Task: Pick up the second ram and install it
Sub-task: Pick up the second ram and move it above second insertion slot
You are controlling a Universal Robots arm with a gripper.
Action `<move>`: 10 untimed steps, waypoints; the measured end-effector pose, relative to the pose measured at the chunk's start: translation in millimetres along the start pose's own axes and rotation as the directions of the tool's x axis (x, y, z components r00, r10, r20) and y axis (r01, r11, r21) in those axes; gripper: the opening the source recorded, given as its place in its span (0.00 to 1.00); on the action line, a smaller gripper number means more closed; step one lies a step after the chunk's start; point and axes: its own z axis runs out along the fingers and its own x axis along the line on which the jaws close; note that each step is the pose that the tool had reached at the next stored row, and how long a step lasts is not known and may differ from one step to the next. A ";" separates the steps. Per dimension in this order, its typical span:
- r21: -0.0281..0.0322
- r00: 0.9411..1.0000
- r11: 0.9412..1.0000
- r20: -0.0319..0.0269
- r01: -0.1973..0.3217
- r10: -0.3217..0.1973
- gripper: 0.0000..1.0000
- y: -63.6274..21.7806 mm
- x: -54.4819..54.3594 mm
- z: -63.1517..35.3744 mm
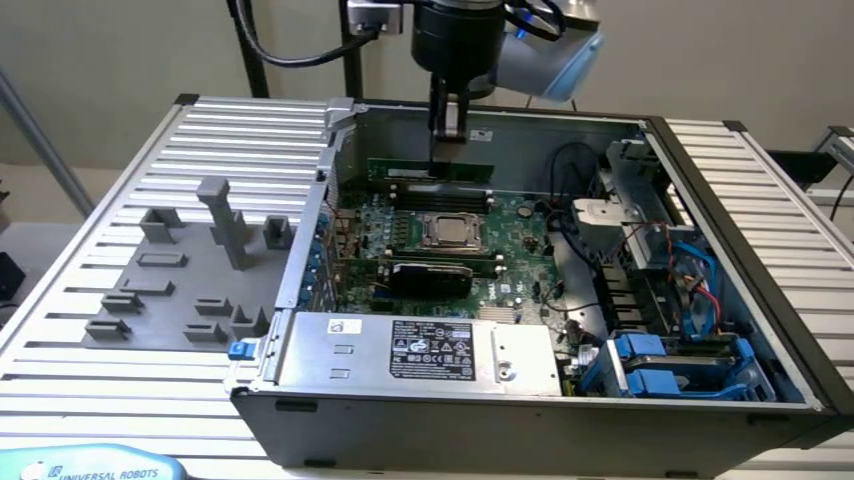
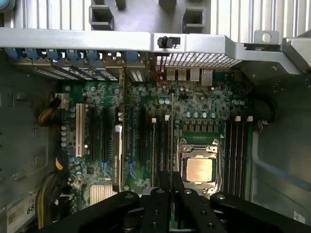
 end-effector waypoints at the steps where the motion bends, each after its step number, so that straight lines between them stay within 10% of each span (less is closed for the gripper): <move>1: 0.000 1.000 1.000 0.000 0.000 0.000 0.13 -4.6 -1.0 1.7; 10: 0.000 1.000 1.000 0.000 -0.008 0.008 0.13 -23.3 -10.2 17.6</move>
